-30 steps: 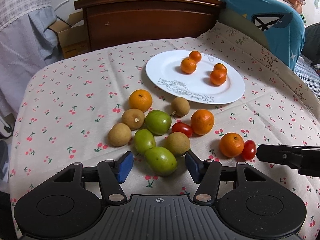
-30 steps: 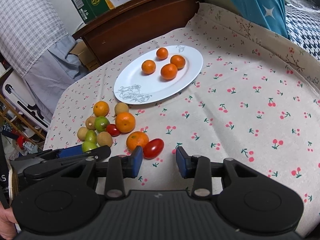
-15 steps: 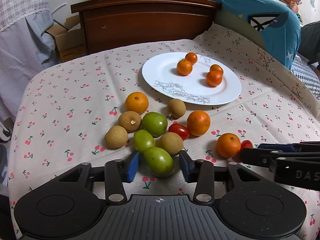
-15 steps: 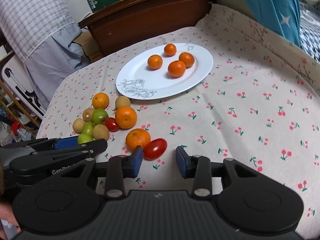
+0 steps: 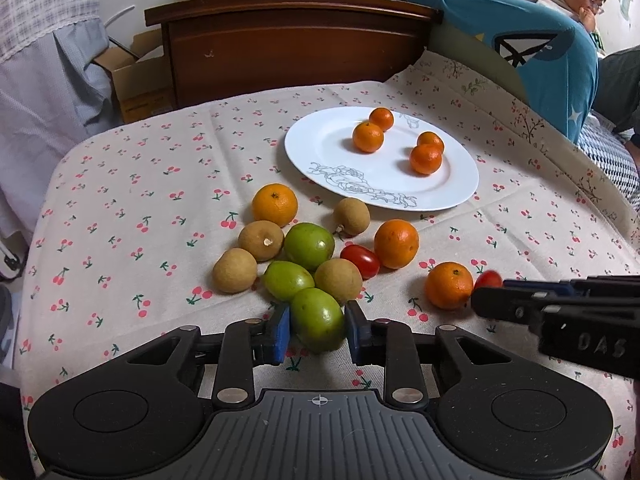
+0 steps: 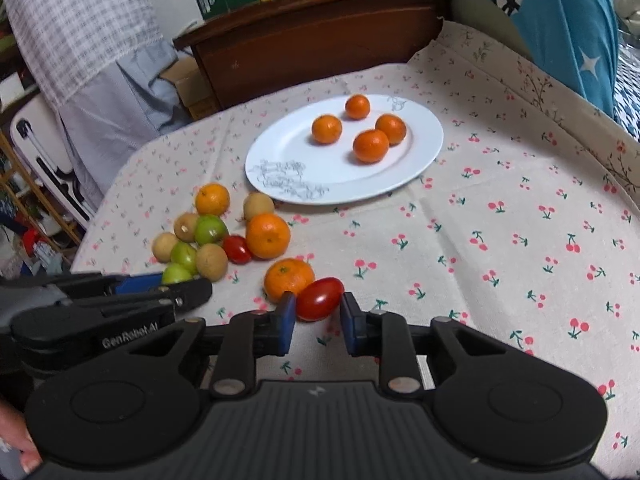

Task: Organize fruits
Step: 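Grasp a red cherry tomato with the right tool while the left tool grasps a green fruit, then carry the held tomato and green fruit over the white plate with both tools, then lower the tomato and green fruit onto the plate and open both tools, then withdraw both open tools from the plate back to the fruit pile, then grasp a brown kiwi with the left tool while the right tool grasps a mandarin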

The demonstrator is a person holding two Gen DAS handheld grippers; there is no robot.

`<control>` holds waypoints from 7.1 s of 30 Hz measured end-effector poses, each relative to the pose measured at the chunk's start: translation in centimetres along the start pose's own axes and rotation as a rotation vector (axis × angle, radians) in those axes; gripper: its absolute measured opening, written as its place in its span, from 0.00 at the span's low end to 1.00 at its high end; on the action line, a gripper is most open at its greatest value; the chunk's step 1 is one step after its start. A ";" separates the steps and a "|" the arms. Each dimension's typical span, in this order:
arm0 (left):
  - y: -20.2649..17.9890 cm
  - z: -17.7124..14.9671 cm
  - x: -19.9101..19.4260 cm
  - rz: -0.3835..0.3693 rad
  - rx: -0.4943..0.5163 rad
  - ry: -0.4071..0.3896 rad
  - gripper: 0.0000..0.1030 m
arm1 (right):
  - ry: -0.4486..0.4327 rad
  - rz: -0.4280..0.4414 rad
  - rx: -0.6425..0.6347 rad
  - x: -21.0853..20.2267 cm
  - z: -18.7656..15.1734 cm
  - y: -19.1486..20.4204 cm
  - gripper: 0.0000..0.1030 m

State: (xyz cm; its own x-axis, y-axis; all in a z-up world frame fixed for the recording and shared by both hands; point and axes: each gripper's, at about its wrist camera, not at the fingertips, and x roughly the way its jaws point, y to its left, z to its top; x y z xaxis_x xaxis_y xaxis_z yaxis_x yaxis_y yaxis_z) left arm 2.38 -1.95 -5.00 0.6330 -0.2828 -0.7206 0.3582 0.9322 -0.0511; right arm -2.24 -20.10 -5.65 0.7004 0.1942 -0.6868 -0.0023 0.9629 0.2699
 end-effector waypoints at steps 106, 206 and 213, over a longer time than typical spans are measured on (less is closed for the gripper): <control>-1.6 11.5 6.5 -0.002 0.122 -0.029 0.43 | -0.102 -0.042 0.186 5.3 7.7 -1.9 0.31; 6.0 2.7 2.4 -0.003 -0.171 0.003 0.31 | 0.023 -0.010 0.043 2.5 0.4 1.7 0.30; 6.0 2.5 2.2 -0.007 -0.164 -0.006 0.25 | 0.025 -0.003 0.053 2.5 0.5 1.7 0.28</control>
State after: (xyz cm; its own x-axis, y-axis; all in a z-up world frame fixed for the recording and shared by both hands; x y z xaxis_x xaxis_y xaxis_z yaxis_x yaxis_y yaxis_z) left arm 7.60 2.43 -5.16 0.6355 -0.2901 -0.7155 0.2458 0.9545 -0.1686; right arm -0.18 -18.04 -6.55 0.6822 0.1965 -0.7043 0.0382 0.9523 0.3028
